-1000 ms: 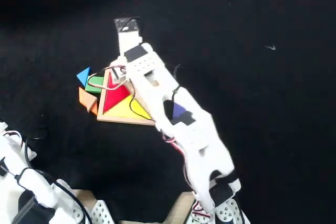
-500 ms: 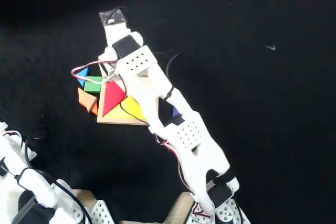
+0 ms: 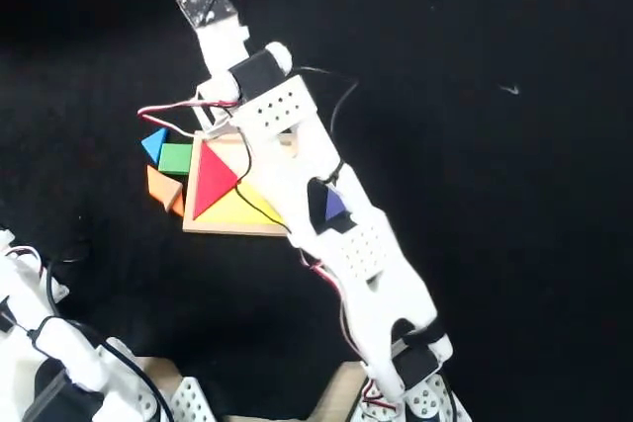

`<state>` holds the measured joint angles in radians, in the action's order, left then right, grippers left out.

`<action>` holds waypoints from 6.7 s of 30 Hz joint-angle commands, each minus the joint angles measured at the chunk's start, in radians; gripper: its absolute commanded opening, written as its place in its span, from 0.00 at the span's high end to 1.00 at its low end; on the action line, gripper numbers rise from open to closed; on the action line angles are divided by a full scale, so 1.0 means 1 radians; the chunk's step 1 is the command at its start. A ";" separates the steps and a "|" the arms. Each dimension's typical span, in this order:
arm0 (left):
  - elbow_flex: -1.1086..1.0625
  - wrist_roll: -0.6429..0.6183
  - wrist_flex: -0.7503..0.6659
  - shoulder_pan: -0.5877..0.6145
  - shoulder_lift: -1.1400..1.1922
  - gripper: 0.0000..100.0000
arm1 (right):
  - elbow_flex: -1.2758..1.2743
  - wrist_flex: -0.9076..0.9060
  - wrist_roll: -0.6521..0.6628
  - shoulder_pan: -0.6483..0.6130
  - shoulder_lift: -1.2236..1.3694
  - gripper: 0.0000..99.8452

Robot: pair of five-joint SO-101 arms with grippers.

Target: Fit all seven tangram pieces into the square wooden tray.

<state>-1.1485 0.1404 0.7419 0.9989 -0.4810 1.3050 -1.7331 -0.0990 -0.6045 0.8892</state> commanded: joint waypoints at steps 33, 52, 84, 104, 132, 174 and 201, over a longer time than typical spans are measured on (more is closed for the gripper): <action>-0.005 -0.003 -0.021 -0.016 -0.008 0.97 | -2.003 0.747 0.394 0.290 -1.213 0.91; -0.008 0.000 -0.021 -0.027 -0.008 0.97 | -1.877 0.796 0.295 0.255 -0.832 0.83; -0.008 0.000 -0.021 -0.028 -0.008 0.97 | -1.842 0.850 0.493 0.290 -0.822 0.83; -0.007 0.000 -0.021 -0.028 -0.008 0.97 | -1.632 0.709 0.542 0.368 -0.725 0.91; -0.008 0.000 -0.021 -0.030 -0.008 0.97 | -1.265 0.387 0.539 0.203 -0.858 0.99; -0.007 0.000 -0.021 -0.031 -0.008 0.97 | -0.582 0.299 0.399 0.129 -0.128 0.98; -0.010 0.000 -0.021 -0.028 -0.008 0.97 | -0.627 0.226 0.428 0.077 -0.156 0.99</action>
<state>-1.1638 0.1404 0.7327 0.9759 -0.4810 0.6743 -1.5182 0.3291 -0.5201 0.7342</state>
